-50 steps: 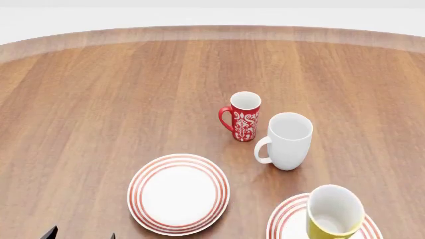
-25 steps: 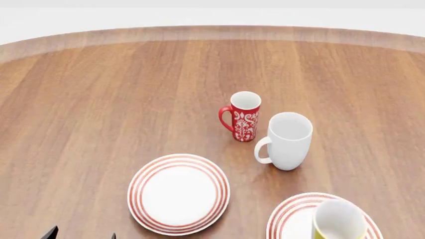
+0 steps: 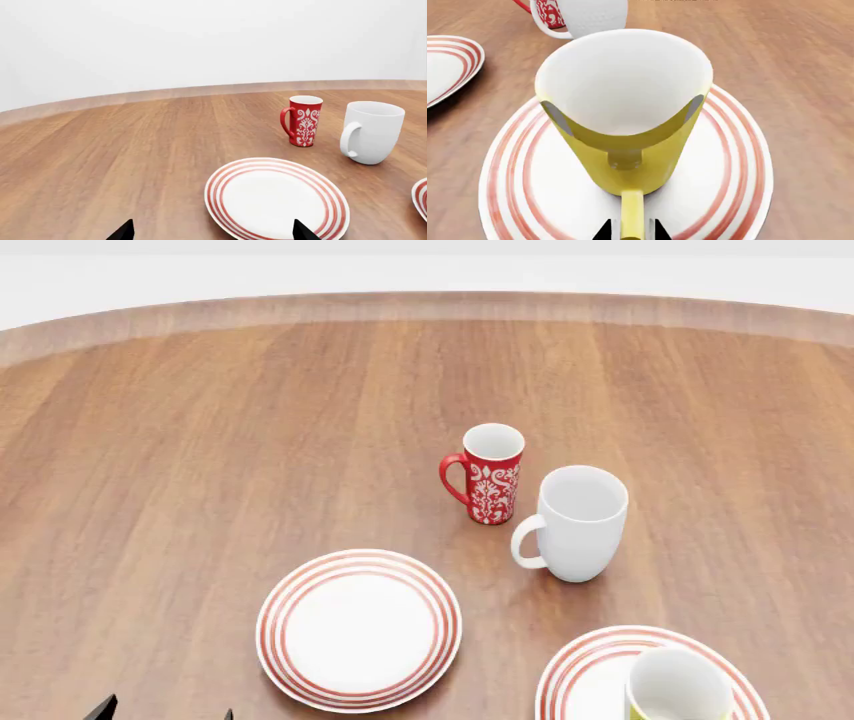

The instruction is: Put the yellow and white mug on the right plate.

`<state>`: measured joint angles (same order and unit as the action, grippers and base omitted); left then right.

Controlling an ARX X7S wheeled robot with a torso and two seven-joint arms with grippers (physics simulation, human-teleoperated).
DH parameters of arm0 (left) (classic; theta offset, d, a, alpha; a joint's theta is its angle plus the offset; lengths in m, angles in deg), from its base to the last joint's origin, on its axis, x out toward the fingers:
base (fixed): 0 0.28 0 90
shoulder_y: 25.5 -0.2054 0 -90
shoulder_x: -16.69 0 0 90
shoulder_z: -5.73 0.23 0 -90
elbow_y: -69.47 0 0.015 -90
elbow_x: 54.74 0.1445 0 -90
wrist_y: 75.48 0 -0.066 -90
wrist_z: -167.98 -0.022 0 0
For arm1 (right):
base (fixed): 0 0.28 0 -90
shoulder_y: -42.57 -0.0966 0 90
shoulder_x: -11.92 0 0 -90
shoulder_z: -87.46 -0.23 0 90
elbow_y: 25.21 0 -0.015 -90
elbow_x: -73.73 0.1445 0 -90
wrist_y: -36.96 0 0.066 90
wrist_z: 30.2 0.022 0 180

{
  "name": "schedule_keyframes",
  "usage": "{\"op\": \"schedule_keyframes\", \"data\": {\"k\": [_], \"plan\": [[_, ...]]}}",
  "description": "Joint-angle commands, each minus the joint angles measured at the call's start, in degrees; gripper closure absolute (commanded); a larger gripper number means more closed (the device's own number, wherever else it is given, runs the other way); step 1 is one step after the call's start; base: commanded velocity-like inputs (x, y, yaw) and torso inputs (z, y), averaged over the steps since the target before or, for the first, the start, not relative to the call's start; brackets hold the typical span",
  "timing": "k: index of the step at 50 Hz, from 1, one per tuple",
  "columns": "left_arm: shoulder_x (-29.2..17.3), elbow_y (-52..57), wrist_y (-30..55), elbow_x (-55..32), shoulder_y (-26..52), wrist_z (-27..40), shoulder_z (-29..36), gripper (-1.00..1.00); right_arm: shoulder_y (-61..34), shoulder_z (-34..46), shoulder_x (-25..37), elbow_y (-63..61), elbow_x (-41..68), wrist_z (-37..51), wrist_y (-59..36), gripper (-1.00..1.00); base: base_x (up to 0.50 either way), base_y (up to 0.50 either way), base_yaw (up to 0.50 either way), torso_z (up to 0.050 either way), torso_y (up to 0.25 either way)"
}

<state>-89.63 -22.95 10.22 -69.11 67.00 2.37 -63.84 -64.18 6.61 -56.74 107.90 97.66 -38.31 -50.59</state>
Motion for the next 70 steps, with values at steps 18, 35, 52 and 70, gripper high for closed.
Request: {"op": "schedule_keyframes", "data": {"k": [18, 35, 52, 70], "plan": [[-0.29, -0.02, -0.1, -0.3, 0.06, 0.38, 0.53, -1.0, 3.25, 0.43, 0.99, -5.8, -0.17, 0.81, -0.86, -1.0, 0.0, 0.0, 0.0, 0.0, 0.0], [-0.4, -0.17, 0.07, -0.77, 0.28, 0.59, 0.68, -1.0, 15.63, -3.78, 7.25, -32.6, 3.71, 8.23, -5.88, -1.0, 0.0, 0.0, 0.0, 0.0, 0.0], [-0.72, 0.41, 0.07, -0.91, 0.16, 0.84, 0.98, -1.0, 30.36, -9.02, 12.08, -52.63, 3.5, 12.89, -1.84, -1.0, 0.0, 0.0, 0.0, 0.0, 0.0], [-0.84, 0.26, -0.09, -0.87, 0.16, 1.03, 1.46, -1.0, 36.38, -11.53, 9.61, -51.39, 1.23, 11.1, 10.28, -1.0, 0.0, 0.0, 0.0, 0.0, 0.0]]}}
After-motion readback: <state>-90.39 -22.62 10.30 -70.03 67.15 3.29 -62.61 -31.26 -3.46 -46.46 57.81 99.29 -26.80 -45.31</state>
